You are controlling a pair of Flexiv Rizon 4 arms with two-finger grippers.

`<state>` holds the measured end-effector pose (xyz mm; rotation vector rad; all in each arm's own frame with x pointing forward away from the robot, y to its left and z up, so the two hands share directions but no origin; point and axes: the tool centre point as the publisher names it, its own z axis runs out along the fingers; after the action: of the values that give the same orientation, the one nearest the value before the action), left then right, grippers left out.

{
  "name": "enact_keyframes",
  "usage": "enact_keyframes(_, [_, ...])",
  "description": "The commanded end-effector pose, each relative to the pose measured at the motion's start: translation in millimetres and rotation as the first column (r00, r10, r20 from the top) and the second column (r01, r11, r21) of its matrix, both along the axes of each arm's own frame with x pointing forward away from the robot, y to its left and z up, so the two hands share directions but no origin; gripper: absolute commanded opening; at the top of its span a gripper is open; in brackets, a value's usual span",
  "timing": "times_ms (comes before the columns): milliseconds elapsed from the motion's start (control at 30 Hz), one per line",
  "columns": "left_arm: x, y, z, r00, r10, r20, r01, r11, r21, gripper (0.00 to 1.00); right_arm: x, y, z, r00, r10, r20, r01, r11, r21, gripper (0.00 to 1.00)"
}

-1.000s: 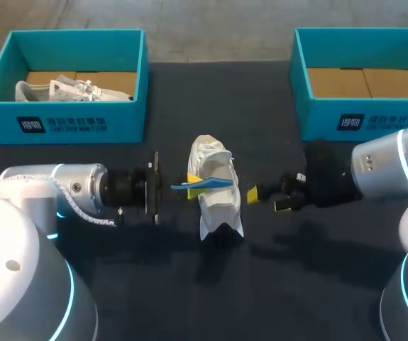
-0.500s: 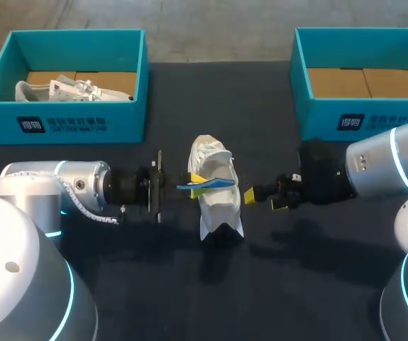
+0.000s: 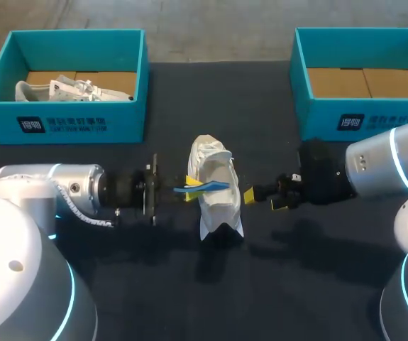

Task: Take the shoe out of the shoebox, open the shoe tongue, remove and reinsert the insole, then place the shoe into the shoebox

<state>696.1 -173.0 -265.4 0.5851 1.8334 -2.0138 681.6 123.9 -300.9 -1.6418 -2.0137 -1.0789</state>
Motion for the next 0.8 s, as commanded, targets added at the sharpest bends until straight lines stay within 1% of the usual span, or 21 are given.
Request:
enact_keyframes(33, [-2.0,2.0,-0.1,1.000,0.013,0.001,-0.013,1.000,0.000,0.00,-1.2,2.4,0.0,1.000,-0.005,0.001,0.005,1.000,-0.006,1.00])
enact_keyframes(333, [-1.0,5.2,-3.6,1.000,0.025,-0.005,-0.025,1.000,0.012,0.00,-1.2,2.4,0.0,1.000,-0.005,0.001,0.005,1.000,-0.006,1.00])
enact_keyframes(800, [0.1,4.4,-1.4,1.000,0.029,-0.003,-0.029,1.000,0.007,0.00,-1.2,2.4,0.0,1.000,-0.005,0.001,0.005,1.000,-0.006,1.00])
